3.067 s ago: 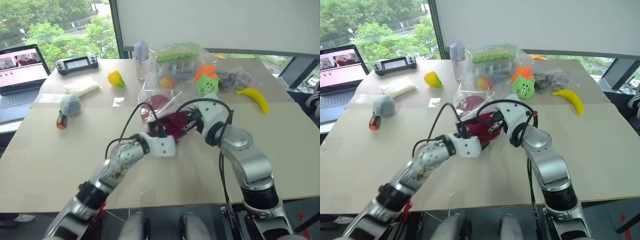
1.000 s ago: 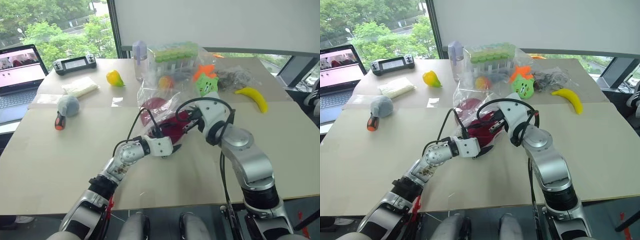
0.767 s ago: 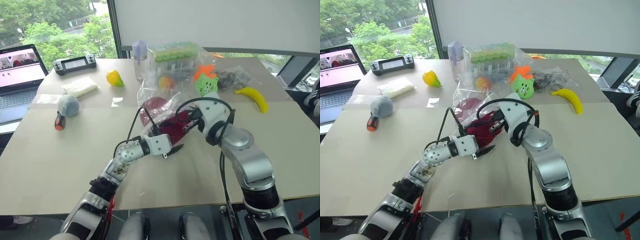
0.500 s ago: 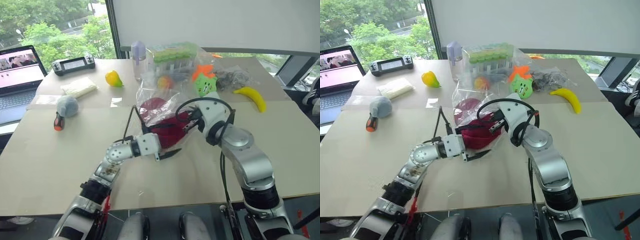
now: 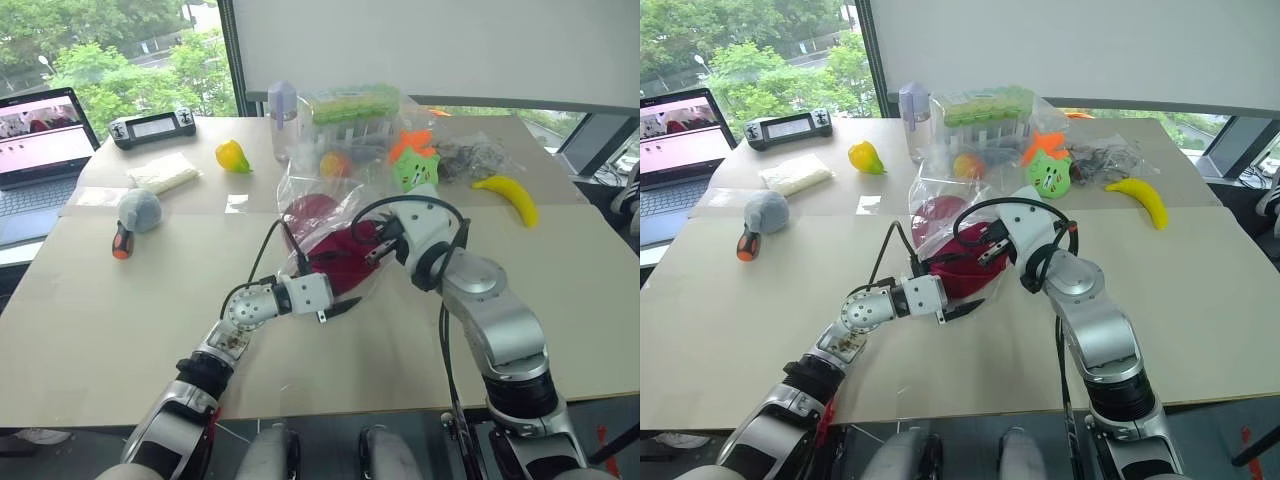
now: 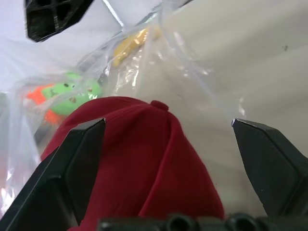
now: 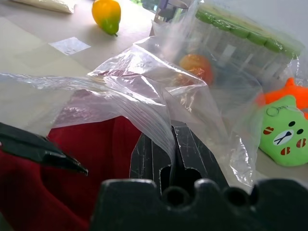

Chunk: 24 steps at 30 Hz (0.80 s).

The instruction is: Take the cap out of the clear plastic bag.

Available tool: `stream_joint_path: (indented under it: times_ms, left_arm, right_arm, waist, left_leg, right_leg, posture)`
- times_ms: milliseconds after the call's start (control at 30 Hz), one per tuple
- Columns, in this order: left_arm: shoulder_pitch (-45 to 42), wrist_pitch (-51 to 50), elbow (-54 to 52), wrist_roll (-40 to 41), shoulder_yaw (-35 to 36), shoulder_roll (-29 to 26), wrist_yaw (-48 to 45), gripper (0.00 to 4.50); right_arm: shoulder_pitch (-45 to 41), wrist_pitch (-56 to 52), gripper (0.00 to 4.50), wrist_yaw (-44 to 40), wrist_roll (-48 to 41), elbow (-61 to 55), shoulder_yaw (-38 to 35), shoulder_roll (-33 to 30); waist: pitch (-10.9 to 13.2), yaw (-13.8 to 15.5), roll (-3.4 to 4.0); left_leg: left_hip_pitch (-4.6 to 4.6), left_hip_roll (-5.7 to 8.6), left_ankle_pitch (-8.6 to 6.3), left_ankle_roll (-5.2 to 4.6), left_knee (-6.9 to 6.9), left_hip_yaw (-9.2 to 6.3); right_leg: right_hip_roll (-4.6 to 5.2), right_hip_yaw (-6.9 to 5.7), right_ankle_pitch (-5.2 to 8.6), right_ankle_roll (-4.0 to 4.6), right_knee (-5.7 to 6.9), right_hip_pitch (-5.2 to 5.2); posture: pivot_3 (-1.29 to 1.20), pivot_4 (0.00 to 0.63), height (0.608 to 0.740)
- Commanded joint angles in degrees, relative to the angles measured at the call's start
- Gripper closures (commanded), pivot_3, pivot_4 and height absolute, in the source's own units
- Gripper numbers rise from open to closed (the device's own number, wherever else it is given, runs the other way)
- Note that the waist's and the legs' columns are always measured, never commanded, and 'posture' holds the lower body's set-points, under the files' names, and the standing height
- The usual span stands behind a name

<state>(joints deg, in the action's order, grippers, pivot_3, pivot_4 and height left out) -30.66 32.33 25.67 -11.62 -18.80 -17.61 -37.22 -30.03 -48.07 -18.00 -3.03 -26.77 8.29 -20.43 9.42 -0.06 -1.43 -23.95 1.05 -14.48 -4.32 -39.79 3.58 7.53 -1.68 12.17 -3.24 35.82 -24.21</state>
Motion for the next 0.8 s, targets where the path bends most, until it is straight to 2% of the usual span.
stream_joint_path:
  times_ms: [33,100,333,467,500,800]
  left_arm:
    - [-1.4,-0.6,-1.9,-8.4,-0.6,-1.0,7.2,0.00]
    - [-2.1,-2.6,-2.0,-11.3,-0.7,-1.2,9.5,0.00]
    - [-3.1,-8.7,-3.4,-12.5,-0.5,-0.3,11.2,0.00]
    - [-2.4,-10.8,-4.8,-12.3,-0.9,-0.5,10.1,0.95]
    - [-2.2,-10.9,-5.1,-12.2,-1.0,-0.5,9.8,1.45]
    - [-1.2,-11.7,-6.8,-10.0,-1.0,-0.6,7.8,4.46]
  right_arm:
    - [-0.7,0.7,4.47,0.6,0.4,-1.9,-1.1,-0.1]
    - [-0.6,0.7,4.47,0.6,0.4,-2.0,-1.2,-0.1]
    - [-0.7,0.8,4.47,0.5,0.3,-1.8,-1.3,-0.1]
    - [-0.9,1.0,4.50,0.4,0.4,-1.6,-1.2,-0.2]
    - [-0.9,1.0,4.50,0.4,0.4,-1.5,-1.2,-0.2]
    - [-1.0,1.1,4.50,0.2,0.3,-1.4,-1.2,-0.3]
  waist:
    - [0.0,0.0,0.00]
    - [0.0,0.0,0.00]
    - [0.0,0.0,0.00]
    - [0.0,0.0,0.00]
    - [0.0,0.0,0.00]
    - [0.0,0.0,0.00]
  left_leg:
    - [0.00,0.00,0.00,0.00,0.00,0.00]
    - [0.00,0.00,0.00,0.00,0.00,0.00]
    - [0.00,-0.01,0.00,0.00,0.00,-0.01]
    - [-0.02,-0.01,0.00,0.00,0.00,0.00]
    - [-0.02,-0.01,0.00,0.00,0.00,0.00]
    - [-0.01,-0.01,0.00,0.00,0.00,-0.02]
  right_leg:
    - [0.00,0.00,0.00,0.00,0.00,0.00]
    - [0.00,0.00,0.00,0.00,0.01,-0.01]
    - [0.00,-0.02,0.00,0.00,0.05,-0.01]
    - [0.00,-0.03,0.00,0.00,0.05,-0.01]
    - [0.00,-0.03,0.00,0.00,0.04,-0.01]
    - [0.00,-0.01,0.00,0.00,0.02,-0.02]
  posture:
    - [0.00,0.150,0.740]
    - [0.00,0.150,0.740]
    - [0.00,0.150,0.740]
    - [0.00,0.150,0.740]
    - [0.00,0.150,0.740]
    - [0.00,0.150,0.740]
